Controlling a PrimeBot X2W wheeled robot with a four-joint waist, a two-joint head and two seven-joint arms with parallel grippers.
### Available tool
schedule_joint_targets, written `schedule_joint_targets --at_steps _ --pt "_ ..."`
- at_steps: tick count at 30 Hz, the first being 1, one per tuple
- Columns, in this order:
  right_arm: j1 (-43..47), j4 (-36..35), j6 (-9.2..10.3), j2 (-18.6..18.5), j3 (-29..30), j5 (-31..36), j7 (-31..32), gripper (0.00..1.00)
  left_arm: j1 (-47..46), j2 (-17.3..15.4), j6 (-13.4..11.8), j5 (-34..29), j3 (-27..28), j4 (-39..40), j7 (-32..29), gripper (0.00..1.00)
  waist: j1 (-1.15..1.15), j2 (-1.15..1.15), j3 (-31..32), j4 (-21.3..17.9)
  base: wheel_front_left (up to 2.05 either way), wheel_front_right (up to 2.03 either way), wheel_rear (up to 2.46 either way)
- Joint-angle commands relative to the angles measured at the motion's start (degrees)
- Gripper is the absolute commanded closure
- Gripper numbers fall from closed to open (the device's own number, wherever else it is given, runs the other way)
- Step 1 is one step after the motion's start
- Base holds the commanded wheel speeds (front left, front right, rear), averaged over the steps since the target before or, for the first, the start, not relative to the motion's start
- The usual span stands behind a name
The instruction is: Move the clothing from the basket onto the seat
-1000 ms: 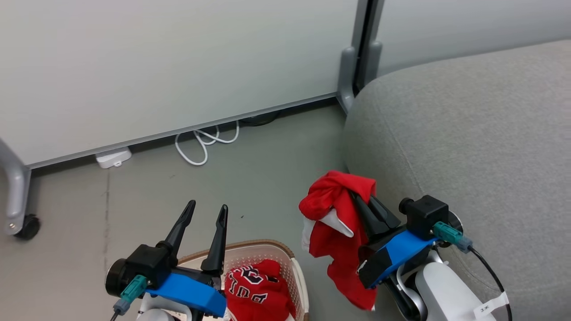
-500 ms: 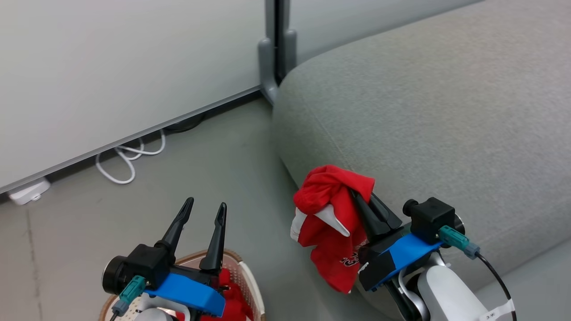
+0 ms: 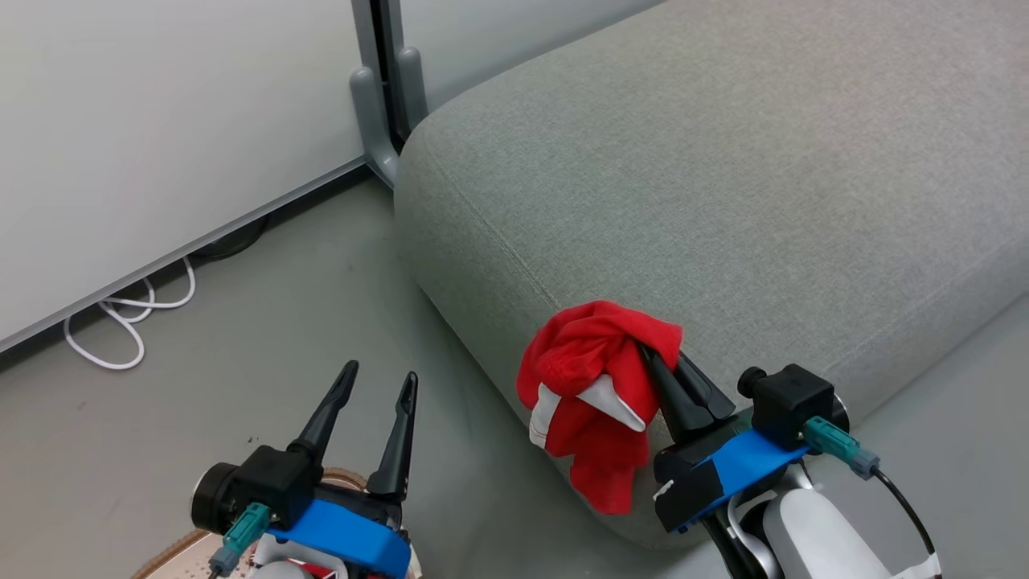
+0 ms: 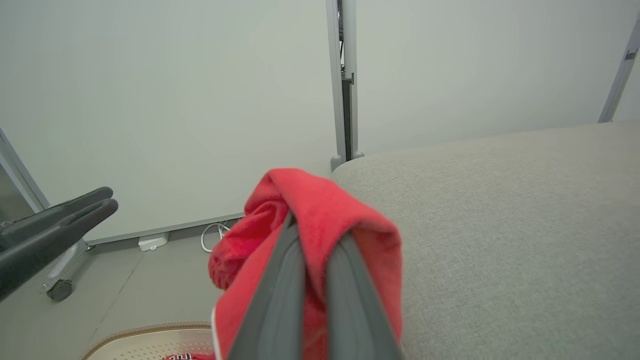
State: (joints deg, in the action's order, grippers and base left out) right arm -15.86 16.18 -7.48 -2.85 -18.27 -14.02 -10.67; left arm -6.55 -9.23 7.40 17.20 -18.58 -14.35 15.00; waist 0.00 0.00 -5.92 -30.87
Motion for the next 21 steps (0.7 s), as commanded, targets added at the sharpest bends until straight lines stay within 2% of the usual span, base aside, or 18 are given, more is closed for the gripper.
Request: schedule_joint_targets --at_steps 1,12,18,21 --pt "1.0 -0.4 -0.03 -0.1 0.2 -0.4 0.0 1.0 0.0 -0.4 0.1 0.0 -0.1 0.1 0.3 0.0 0.0 0.0 -0.3 -0.3 0.0 0.0 0.0" --pt "0.1 -0.4 -0.03 -0.1 2.1 -1.6 -0.1 1.0 -0.8 -1.4 0.1 0.4 -1.3 -0.1 0.3 0.0 0.0 0.0 -1.6 -0.5 0.0 0.0 0.0" --pt "-7.4 1.2 -0.03 -0.1 5.5 -3.3 0.6 1.0 -2.1 -2.7 0.1 -0.3 -1.1 0.8 0.3 0.0 0.0 0.0 -5.1 -0.2 0.0 0.0 0.0" --pt "-13.9 2.6 -0.03 -0.1 9.8 -2.7 0.7 1.0 -3.8 -3.8 0.1 -0.9 -1.6 1.9 0.3 0.0 0.0 0.0 -8.7 0.5 0.0 0.0 0.0"
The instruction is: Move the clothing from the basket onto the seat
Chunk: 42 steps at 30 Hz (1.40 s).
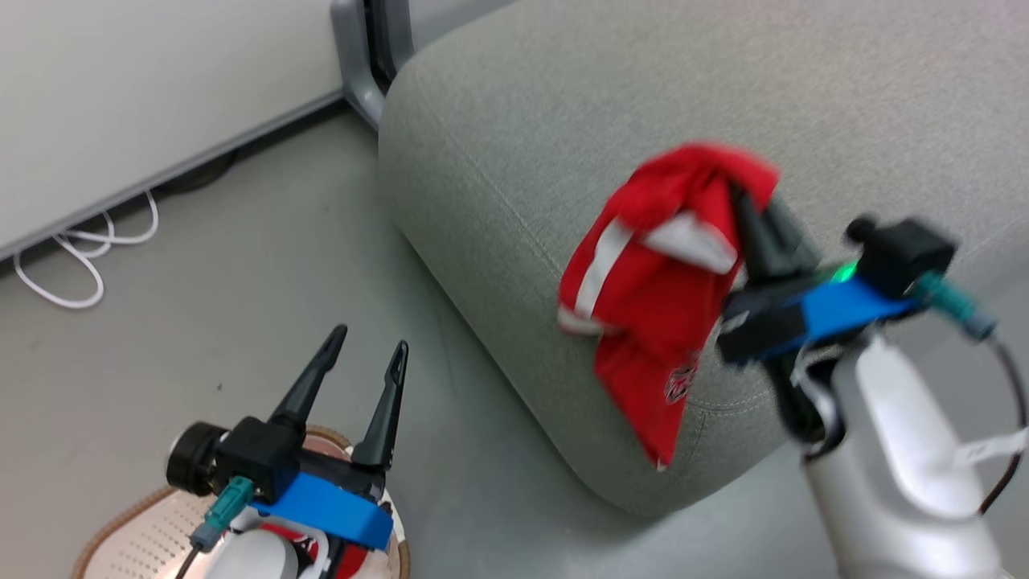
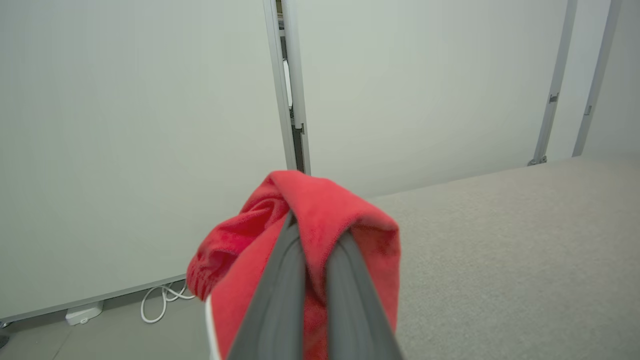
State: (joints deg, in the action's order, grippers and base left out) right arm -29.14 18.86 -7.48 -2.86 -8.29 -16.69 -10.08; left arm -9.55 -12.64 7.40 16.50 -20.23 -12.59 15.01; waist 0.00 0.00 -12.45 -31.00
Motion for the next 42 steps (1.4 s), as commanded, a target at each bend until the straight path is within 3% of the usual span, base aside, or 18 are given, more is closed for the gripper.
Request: schedule_joint_targets --at_steps 1,8,18,26,32,36,38,40,42 --pt "-2.8 0.4 -0.03 0.0 1.4 0.2 0.0 1.0 -1.4 -0.8 0.1 -0.4 0.0 0.7 0.2 0.0 0.0 0.0 -3.4 0.8 0.0 0.0 0.0" --pt "-20.7 7.9 -0.04 0.0 13.2 1.7 0.7 1.0 -6.5 -4.4 0.1 -1.8 -2.9 5.0 -1.1 0.0 0.0 0.0 -12.9 3.4 0.0 0.0 0.0" --pt "-39.4 11.8 -0.03 -1.4 33.1 19.6 5.0 1.0 -10.7 -7.8 -0.1 -2.8 -2.6 12.6 -3.1 0.0 0.0 0.0 -25.0 9.2 0.0 0.0 0.0" --pt "-39.7 16.0 -0.02 -3.1 44.0 28.2 4.7 1.0 -13.8 -8.6 -0.1 -3.3 -3.3 16.4 -3.5 0.0 0.0 0.0 -30.5 14.3 0.0 0.0 0.0" --pt "-37.2 22.3 -0.02 -2.5 52.3 34.0 3.8 1.0 -14.2 -8.6 -0.2 -2.9 -3.7 16.0 -2.9 0.0 0.0 0.0 -30.8 16.4 0.0 0.0 0.0" --pt "-36.6 24.1 -0.02 -2.3 54.1 37.3 2.6 1.0 -14.3 -8.4 -0.2 -2.5 -4.0 15.2 -2.6 0.0 0.0 0.0 -30.2 16.9 0.0 0.0 0.0" --pt "-36.7 25.1 -0.02 -2.2 55.2 38.7 1.6 0.73 -14.3 -8.4 -0.2 -2.4 -4.1 14.7 -2.3 0.0 0.0 0.0 -29.7 17.0 0.0 0.0 0.0" --pt "-36.9 26.0 -0.03 -2.0 55.9 40.0 0.9 0.67 -14.2 -8.3 -0.3 -2.4 -4.2 14.3 -2.2 0.0 0.0 0.0 -29.3 17.1 0.0 0.0 0.0" --pt "-37.1 26.9 -0.02 -1.9 56.6 41.3 0.4 0.51 -14.1 -8.2 -0.4 -2.3 -4.3 13.8 -2.1 0.0 0.0 0.0 -28.7 17.1 0.0 0.0 0.0"
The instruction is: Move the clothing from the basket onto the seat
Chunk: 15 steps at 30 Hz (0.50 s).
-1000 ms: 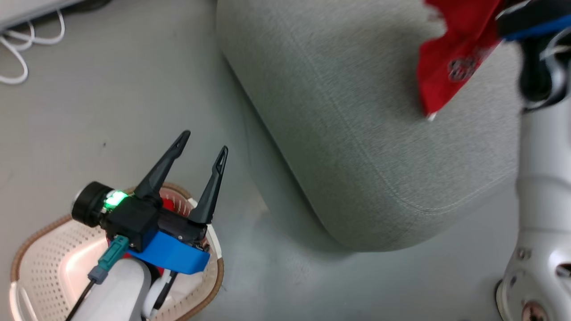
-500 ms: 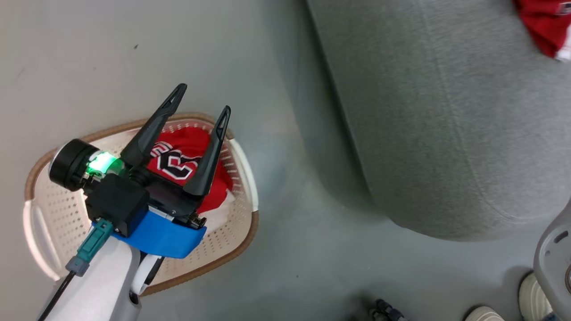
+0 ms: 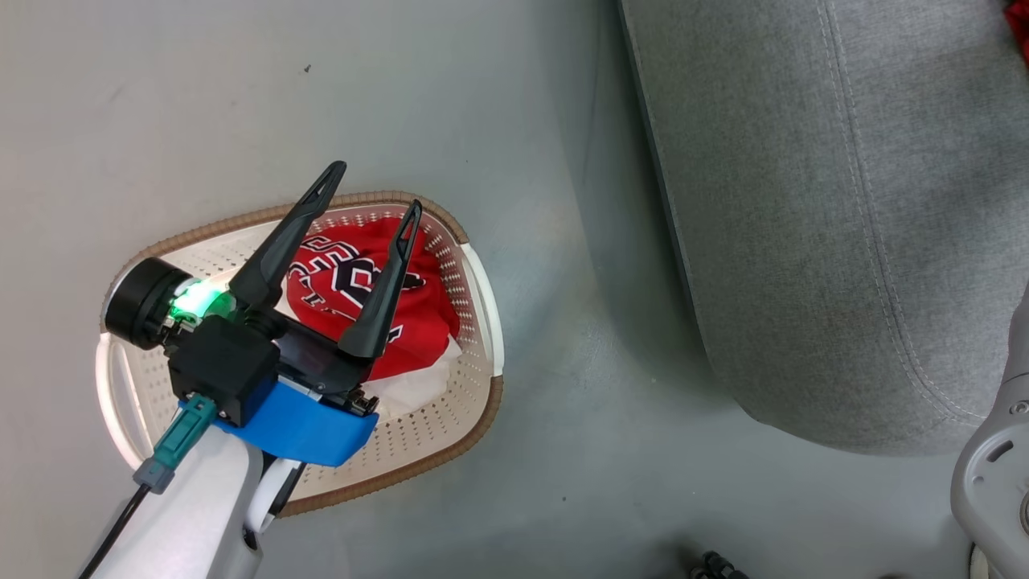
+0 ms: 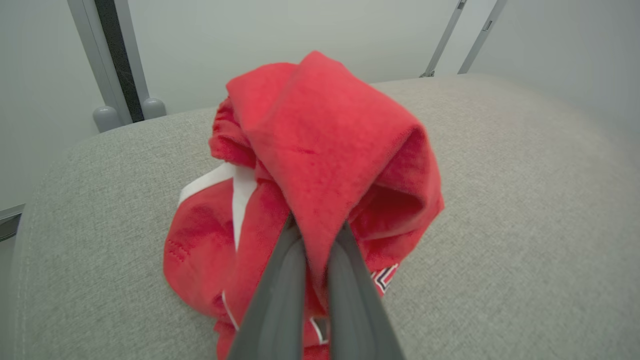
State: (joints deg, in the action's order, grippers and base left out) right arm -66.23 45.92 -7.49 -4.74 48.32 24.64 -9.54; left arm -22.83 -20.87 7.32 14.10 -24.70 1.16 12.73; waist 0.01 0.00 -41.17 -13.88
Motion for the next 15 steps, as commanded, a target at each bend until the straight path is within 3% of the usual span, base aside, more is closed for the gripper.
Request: schedule_joint_targets --at_steps 1,2,8,15 --pt "-0.1 0.2 -0.01 0.0 0.0 0.5 -0.4 0.13 -0.8 0.1 -0.3 0.1 0.1 -0.1 0.3 0.0 -0.01 0.0 0.3 0.0 0.0 0.0 0.0" --pt "0.0 0.7 -0.01 0.0 0.0 1.0 -0.6 0.0 -0.7 0.2 -0.3 0.2 0.0 -0.4 0.4 0.0 -0.01 0.0 0.7 -0.1 0.0 0.0 0.0" --pt "1.6 3.2 -0.01 -0.4 -0.6 2.5 -2.4 0.0 0.0 1.2 -0.5 1.1 -0.3 -2.5 1.1 0.0 -0.01 0.0 4.2 0.3 0.0 0.0 0.0" --pt "7.1 5.9 -0.01 -0.4 -4.5 1.9 -4.7 0.0 2.5 4.6 -0.6 3.2 0.0 -7.2 2.3 0.0 -0.01 0.0 12.6 1.3 0.0 0.0 0.0"
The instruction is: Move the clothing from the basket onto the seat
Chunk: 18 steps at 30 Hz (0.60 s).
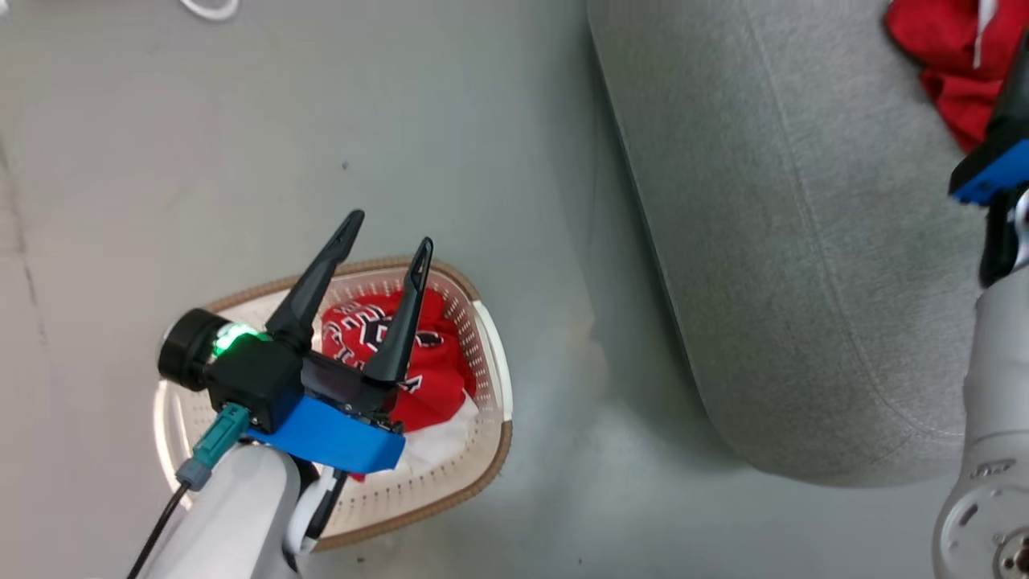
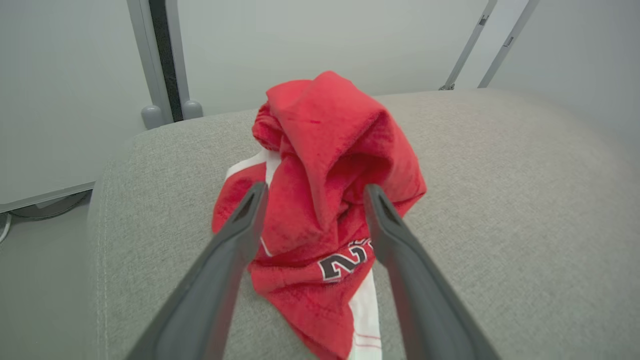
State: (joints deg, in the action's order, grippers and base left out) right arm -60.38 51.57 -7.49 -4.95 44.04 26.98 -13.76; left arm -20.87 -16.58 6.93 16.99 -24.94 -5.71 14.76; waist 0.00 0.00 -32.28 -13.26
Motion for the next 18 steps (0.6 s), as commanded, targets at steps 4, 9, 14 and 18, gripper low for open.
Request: schedule_joint_targets --at_steps 4,9,14,18 --pt "5.1 0.4 -0.01 0.2 -4.9 -1.6 -1.1 0.0 2.3 2.2 -0.6 1.2 1.6 -2.7 0.4 0.0 0.0 0.0 8.7 1.1 0.0 0.0 0.0" --pt "11.4 -3.2 -0.01 1.4 -12.0 -7.1 -1.5 0.0 6.3 4.5 -0.7 1.9 4.9 -4.6 0.5 0.0 0.0 0.0 15.7 1.6 0.0 0.0 0.0" --pt "21.8 -10.6 -0.01 2.0 -20.9 -14.7 -1.5 0.0 10.0 6.7 -0.8 1.5 8.9 -6.8 0.5 0.0 0.0 0.0 21.2 3.2 0.0 0.0 0.0" --pt "30.1 -16.4 -0.02 2.1 -27.7 -20.1 -1.5 0.0 12.6 8.2 -0.8 1.1 12.1 -8.5 0.5 0.0 0.0 0.0 24.5 4.5 0.0 0.0 0.0"
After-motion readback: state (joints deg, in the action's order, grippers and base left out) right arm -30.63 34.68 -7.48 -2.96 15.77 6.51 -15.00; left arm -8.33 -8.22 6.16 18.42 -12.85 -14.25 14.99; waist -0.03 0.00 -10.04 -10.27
